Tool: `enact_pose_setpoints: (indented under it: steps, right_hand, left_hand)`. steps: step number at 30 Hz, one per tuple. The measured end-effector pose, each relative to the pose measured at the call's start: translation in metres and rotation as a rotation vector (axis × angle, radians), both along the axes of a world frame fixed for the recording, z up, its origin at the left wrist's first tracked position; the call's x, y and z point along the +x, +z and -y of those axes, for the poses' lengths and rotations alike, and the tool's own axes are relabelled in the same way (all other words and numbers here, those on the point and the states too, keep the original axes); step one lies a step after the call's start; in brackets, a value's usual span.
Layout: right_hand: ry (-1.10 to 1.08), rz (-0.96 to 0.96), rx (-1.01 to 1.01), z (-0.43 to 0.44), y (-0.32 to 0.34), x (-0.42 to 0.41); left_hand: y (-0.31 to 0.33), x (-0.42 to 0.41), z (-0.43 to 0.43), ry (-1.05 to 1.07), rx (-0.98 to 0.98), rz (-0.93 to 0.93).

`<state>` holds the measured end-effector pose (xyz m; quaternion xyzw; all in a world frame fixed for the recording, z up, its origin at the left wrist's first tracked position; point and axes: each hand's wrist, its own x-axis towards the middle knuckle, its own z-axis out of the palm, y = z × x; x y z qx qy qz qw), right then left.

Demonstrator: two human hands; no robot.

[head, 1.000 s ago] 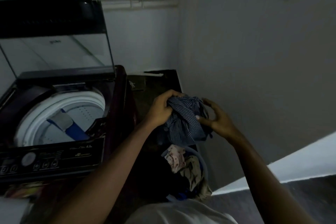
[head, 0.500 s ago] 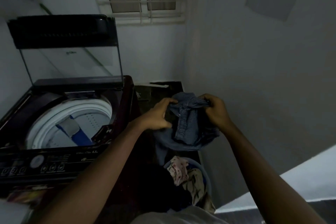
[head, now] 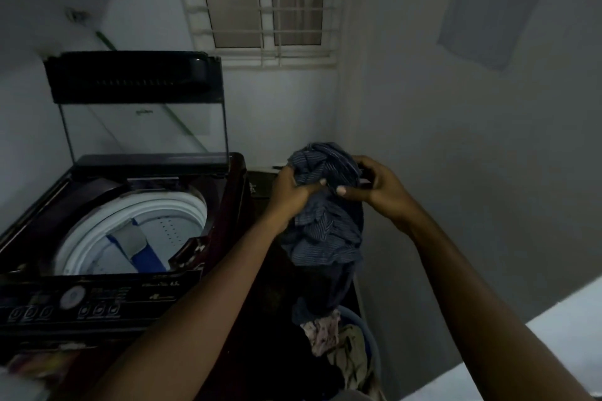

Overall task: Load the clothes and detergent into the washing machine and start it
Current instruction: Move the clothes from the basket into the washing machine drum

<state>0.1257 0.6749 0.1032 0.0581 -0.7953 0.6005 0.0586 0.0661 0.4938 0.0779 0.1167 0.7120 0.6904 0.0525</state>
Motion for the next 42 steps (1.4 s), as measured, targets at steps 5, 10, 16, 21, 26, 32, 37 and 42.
enact_pose_setpoints:
  steps: [5,10,16,21,26,32,37,42]
  right_hand:
    - [0.077,0.198,0.026,-0.015,-0.053,0.022]
    - [-0.031,0.367,-0.036,0.033,-0.079,0.023]
    - [-0.228,0.234,-0.091,0.004,-0.055,0.001]
    - [-0.212,0.249,0.263,-0.014,-0.004,-0.025]
    - [-0.108,0.115,0.444,0.022,0.030,-0.042]
    - [-0.003,-0.001,0.414,0.047,0.055,-0.053]
    - [0.028,-0.029,0.103,0.060,0.102,-0.049]
    - [-0.001,-0.017,-0.145,0.063,0.116,-0.040]
  left_hand:
    - [0.045,-0.006,0.004,-0.039,0.207,0.033]
    - [0.066,-0.012,0.012,-0.070,0.392,0.140]
    - [0.002,-0.028,0.068,0.116,0.074,0.130]
    - [-0.047,-0.019,0.090,0.096,-0.310,0.262]
    - [-0.050,-0.018,0.078,-0.155,-0.454,0.272]
    - [-0.039,-0.002,0.033,-0.376,-0.359,0.008]
    - [-0.068,0.001,0.014,-0.298,-0.288,0.073]
    - [-0.073,0.011,-0.001,0.072,-0.141,0.015]
